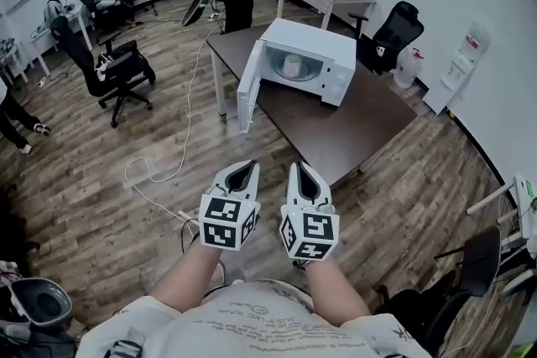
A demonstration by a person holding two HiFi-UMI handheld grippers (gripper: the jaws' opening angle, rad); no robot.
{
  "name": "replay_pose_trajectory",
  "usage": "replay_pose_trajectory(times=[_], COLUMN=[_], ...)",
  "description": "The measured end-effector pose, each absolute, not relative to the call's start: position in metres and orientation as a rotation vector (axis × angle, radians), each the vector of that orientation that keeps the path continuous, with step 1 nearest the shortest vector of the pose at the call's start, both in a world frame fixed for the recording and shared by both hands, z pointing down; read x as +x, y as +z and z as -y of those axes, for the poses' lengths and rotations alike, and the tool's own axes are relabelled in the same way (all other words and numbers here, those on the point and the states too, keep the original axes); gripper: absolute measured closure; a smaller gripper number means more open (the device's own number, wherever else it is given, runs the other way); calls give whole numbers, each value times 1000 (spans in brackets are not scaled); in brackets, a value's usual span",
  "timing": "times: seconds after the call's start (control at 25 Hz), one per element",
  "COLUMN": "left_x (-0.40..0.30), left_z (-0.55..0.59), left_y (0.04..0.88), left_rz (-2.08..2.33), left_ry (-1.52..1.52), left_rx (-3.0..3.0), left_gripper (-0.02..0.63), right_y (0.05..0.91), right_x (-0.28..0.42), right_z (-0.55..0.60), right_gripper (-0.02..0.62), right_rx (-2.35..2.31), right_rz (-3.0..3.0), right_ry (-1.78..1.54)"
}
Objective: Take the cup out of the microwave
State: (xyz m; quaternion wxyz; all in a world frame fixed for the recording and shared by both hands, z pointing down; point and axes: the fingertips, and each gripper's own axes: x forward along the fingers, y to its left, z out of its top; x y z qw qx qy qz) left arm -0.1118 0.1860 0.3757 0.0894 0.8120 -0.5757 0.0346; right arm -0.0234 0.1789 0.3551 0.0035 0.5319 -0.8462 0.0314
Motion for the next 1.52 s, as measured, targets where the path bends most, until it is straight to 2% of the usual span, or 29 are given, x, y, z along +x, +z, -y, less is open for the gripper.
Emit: replay_pose_trajectory(times=[0.32, 0.68, 1.08, 1.52], left_x=[-162, -165, -142, -91], left_z=[-173, -149, -66, 56], left_y=[391, 414, 417, 415], left_rz=[1710, 1670, 1674, 1679], left_ry=[61, 109, 145, 169], left_rx=[2381, 2366, 2397, 2381], left_gripper=[592, 592, 592, 592], right_y=[361, 375, 380, 382], right_x=[-54, -58, -43, 7], right_z=[-167, -136, -51, 62], right_gripper=[577, 577, 577, 577], right_rx=[1767, 1777, 1777, 1742], right_rz=[2619, 2602, 2626, 2628], right_ry=[86, 108, 80, 144])
